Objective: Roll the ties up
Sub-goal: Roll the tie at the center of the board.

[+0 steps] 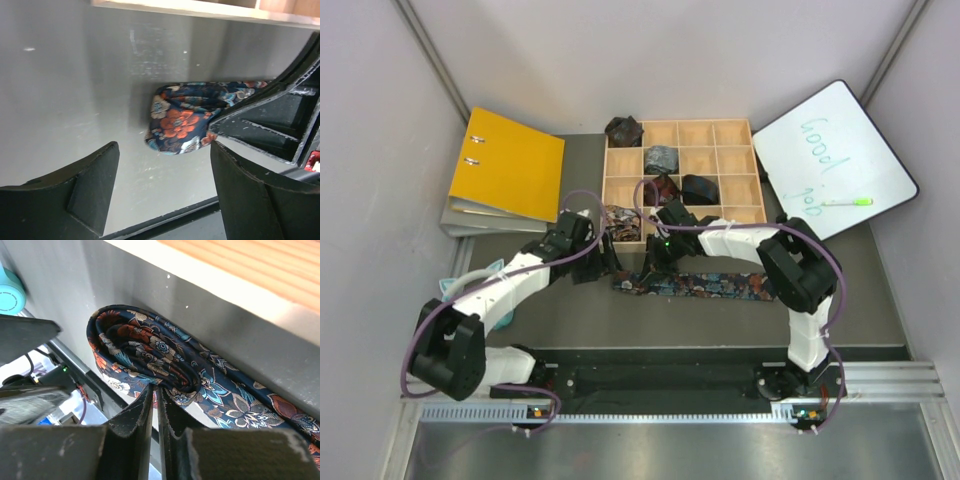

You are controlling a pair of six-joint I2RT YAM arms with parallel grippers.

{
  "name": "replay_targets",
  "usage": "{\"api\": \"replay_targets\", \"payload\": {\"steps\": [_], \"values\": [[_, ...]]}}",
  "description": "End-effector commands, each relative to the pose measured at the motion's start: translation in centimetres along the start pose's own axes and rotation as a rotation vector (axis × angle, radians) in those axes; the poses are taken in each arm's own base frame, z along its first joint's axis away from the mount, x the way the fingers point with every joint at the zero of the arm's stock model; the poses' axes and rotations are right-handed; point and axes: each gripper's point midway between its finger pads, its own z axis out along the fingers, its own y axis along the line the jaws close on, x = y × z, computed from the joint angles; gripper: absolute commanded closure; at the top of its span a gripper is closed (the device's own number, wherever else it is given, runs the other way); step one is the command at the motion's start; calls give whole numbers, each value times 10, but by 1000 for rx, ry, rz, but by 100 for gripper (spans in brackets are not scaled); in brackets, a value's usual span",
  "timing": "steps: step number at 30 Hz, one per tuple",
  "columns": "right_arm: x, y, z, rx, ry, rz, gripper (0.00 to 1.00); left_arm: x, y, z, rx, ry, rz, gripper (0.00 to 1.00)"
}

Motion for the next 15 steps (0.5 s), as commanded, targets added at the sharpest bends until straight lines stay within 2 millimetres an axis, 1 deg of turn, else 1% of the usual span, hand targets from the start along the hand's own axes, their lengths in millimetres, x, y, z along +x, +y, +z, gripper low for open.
{"api": "replay_targets", "payload": {"steps": [1,5,15], "values": [[-11,2,-9,-8,-47,-42,91,-8,-20,10,113,-20,-2,23],[-13,0,-12,-9,-51,-41,91,-2,-25,17,155,6,-2,25],[-10,-5,-10,-6,-47,-34,91,17,-17,36,172,65,-29,31]]}}
